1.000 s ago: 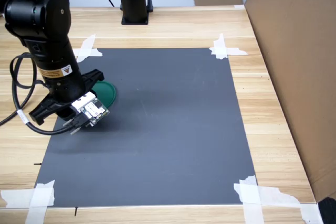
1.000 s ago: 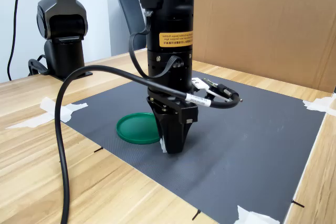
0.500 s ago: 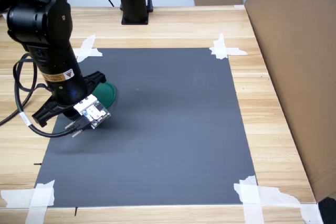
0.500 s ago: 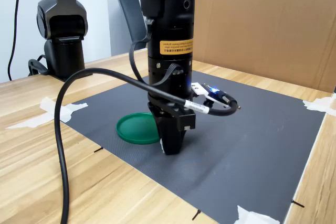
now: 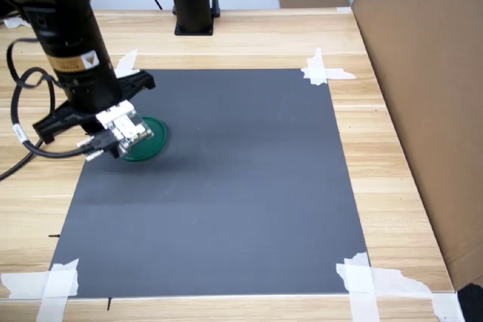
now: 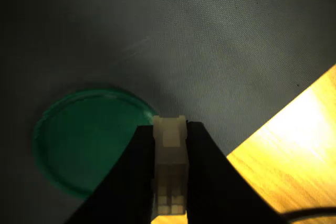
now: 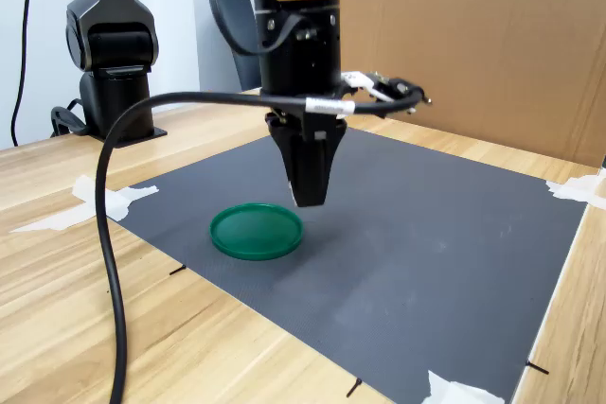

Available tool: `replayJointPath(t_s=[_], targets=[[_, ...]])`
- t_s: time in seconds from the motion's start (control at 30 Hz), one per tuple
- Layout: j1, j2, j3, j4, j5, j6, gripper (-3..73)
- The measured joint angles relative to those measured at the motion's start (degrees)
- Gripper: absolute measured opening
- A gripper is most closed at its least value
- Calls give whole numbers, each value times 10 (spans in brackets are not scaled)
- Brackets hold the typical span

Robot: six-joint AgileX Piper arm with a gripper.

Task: Grasp a white terminal and put it in the green lid.

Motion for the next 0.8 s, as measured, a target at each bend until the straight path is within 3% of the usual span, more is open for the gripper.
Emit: replayJointPath(t_s=[0.17,0.53,0.8], targets=[[-1,-56,42,11,28,8,92],[-1,-106,149,-37,-30,25,92],[-1,-104,183,-46,-103,42,92]])
